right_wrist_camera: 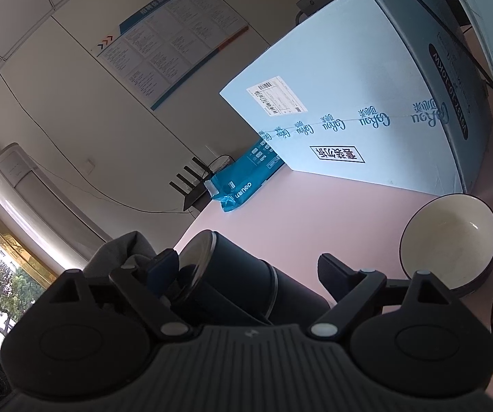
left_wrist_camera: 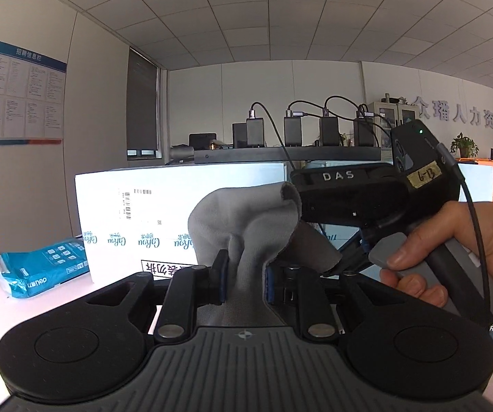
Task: Clean container
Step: 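Rub the bottle body down the cloth while the left gripper holds the cloth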
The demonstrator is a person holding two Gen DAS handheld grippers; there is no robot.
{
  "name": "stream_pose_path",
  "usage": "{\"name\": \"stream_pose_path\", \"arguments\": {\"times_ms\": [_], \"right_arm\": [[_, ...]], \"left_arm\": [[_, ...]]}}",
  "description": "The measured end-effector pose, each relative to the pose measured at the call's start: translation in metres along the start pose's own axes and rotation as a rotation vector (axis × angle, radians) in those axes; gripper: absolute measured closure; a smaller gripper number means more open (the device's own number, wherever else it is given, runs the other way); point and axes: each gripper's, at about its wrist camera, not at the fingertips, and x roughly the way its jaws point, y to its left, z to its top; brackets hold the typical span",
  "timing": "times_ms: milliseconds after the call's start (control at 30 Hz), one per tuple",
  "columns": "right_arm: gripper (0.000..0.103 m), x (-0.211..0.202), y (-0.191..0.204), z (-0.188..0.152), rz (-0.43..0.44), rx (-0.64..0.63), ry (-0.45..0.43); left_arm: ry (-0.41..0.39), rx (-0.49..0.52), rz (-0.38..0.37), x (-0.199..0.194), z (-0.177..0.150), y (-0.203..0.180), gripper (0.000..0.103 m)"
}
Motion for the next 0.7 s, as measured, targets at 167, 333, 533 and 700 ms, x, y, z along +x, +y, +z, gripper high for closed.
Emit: {"name": "stream_pose_path", "arguments": {"times_ms": [167,333,533,700], "right_arm": [[0.014,-0.001,-0.002,0.001,-0.003,0.002,-0.003],[0.014,-0.001,-0.002,0.001,-0.009,0.0,-0.004],[0.014,-0.001,-0.002,0.001,-0.007,-0.002,-0.004],[0.012,0.0,-0.002,0.0,-0.006,-0.002,0.002]], "left_arm": [[0.041,-0.004,-0.016,0.008,-0.011,0.002,0.085],[0.097,-0.022,-0.023,0.02,-0.028,0.005,0.085],[0.218,-0.035,0.001,0.04,-0.06,0.012,0.085],[0.36,-0.031,0.027,0.06,-0.09,0.018,0.085]]}}
